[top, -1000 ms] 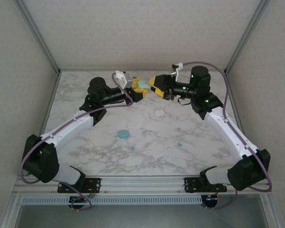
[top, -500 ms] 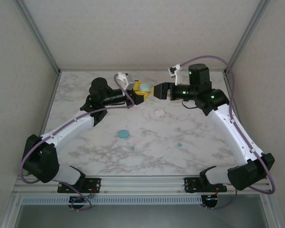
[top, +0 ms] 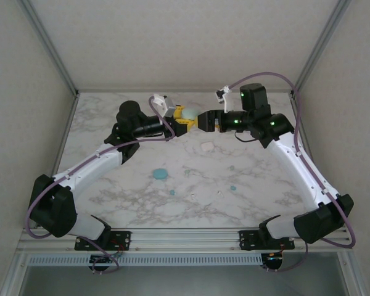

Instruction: Insert wireless bluetooth earbuds into charging case

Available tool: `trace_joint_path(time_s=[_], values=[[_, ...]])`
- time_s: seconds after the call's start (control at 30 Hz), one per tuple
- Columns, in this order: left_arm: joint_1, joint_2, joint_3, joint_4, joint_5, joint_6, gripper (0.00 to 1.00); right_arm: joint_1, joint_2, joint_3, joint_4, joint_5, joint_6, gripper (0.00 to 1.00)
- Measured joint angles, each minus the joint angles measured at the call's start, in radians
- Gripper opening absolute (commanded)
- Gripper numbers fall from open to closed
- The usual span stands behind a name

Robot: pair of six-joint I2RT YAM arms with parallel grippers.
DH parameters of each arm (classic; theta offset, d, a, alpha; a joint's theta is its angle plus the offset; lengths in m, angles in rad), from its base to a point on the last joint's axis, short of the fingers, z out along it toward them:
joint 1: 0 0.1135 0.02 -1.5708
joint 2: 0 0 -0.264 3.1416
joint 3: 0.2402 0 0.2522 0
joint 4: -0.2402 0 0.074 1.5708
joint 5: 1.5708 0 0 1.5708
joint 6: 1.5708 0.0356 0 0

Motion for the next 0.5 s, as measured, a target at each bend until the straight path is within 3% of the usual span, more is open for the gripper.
trace_joint_path(time_s=[0.5], values=[[0.0,-0.001,0.002,-0.068,0.0,0.023,0.32,-0.005,-0.003,0.0,0.047,0.038,0.082,0.71]])
